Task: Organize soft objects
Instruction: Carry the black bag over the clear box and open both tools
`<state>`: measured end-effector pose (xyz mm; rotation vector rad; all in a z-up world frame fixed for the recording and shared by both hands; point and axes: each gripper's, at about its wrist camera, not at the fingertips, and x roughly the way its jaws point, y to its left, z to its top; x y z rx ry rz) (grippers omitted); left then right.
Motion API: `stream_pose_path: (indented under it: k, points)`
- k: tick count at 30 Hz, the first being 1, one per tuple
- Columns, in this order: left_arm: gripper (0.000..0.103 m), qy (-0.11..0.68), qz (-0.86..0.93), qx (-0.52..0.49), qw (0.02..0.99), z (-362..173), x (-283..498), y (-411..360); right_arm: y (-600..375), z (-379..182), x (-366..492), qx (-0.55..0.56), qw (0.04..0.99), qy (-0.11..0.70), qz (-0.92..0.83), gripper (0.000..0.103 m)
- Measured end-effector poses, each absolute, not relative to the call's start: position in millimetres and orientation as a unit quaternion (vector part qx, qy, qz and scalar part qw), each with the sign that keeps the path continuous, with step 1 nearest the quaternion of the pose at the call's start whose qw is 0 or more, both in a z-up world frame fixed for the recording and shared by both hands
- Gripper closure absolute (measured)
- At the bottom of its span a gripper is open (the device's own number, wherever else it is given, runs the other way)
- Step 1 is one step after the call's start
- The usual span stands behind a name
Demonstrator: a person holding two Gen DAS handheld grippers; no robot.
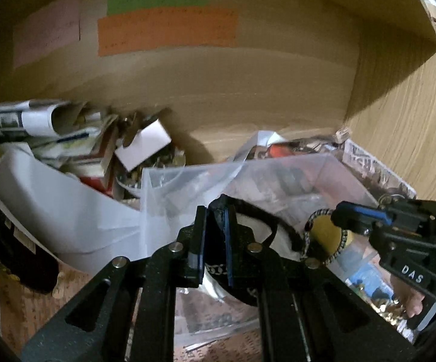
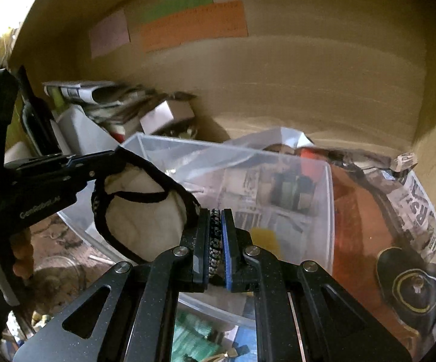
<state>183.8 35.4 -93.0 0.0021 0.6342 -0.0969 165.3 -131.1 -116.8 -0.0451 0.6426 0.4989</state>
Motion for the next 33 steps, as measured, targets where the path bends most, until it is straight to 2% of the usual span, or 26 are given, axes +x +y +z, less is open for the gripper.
stream_pose_path:
  k: [2,4,6,8,10,14,16,20,28,33]
  points:
    - [0.092,0.321,-0.05,0.001,0.946,-97.6,182.0,37.5,-131.3,-119.2,166.7,-0.026,0.917,0.32,0.237,0.096]
    - [0.084,0.329,-0.048,0.002,0.943,-101.1,180.7,39.5,-133.2,-122.2,168.2,-0.028,0.915,0.33,0.23,0.094]
    - [0.075,0.337,-0.048,0.001,0.94,-102.8,178.3,41.2,-136.8,-124.9,168.5,-0.027,0.912,0.34,0.227,0.087]
    - [0.066,0.34,-0.047,-0.005,0.939,-102.5,175.4,43.8,-139.3,-126.0,167.2,-0.025,0.913,0.341,0.222,0.068]
    - [0.055,0.339,-0.044,-0.009,0.94,-101.1,169.3,46.5,-141.7,-123.3,162.0,-0.029,0.917,0.335,0.215,0.057]
    - [0.049,0.331,-0.044,-0.018,0.942,-91.5,154.8,50.9,-145.4,-111.6,148.3,-0.034,0.925,0.316,0.209,0.04]
    - [0.042,0.322,-0.042,-0.023,0.945,-85.9,145.4,53.0,-148.8,-102.7,138.6,-0.034,0.93,0.301,0.207,0.035]
    - [0.034,0.302,-0.047,-0.023,0.952,-72.7,121.7,52.5,-155.4,-86.4,118.0,-0.035,0.939,0.273,0.206,0.022]
    - [0.009,0.276,-0.052,-0.018,0.959,-63.1,74.1,35.9,-165.5,-74.3,76.3,-0.031,0.947,0.241,0.208,0.019]
    - [0.003,0.29,-0.063,-0.013,0.955,-77.4,52.3,19.6,-168.0,-85.1,57.6,-0.026,0.945,0.248,0.212,0.015]
